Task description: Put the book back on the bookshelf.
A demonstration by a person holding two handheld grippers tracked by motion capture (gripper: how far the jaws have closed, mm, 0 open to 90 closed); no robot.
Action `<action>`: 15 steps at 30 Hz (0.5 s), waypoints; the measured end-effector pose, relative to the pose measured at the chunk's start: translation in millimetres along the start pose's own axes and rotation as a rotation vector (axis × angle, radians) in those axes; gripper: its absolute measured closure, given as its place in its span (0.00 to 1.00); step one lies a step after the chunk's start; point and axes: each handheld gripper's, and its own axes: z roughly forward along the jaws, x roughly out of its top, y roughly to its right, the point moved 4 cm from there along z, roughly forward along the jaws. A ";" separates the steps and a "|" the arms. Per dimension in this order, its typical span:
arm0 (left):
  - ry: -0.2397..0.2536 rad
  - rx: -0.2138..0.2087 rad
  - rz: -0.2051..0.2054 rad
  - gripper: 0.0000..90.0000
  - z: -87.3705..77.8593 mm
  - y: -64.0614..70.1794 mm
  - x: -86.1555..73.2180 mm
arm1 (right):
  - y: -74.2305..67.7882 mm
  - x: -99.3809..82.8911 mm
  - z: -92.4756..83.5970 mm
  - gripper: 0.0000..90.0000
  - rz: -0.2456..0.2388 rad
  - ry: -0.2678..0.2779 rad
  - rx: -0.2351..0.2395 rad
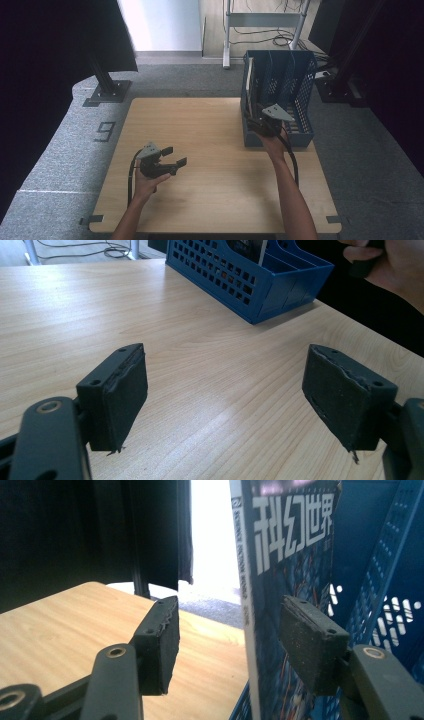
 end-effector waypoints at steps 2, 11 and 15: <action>-0.002 0.000 0.002 0.21 0.4 0.5 -0.3 | -1.4 -2.4 -5.5 0.46 0.004 0.014 0.010; -0.012 -0.002 0.006 0.21 2.8 1.8 -2.0 | -13.6 -19.0 -28.2 0.45 0.021 0.008 0.059; -0.015 -0.004 0.009 0.21 4.2 3.2 -2.7 | -17.7 -24.0 -37.5 0.45 0.030 0.007 0.073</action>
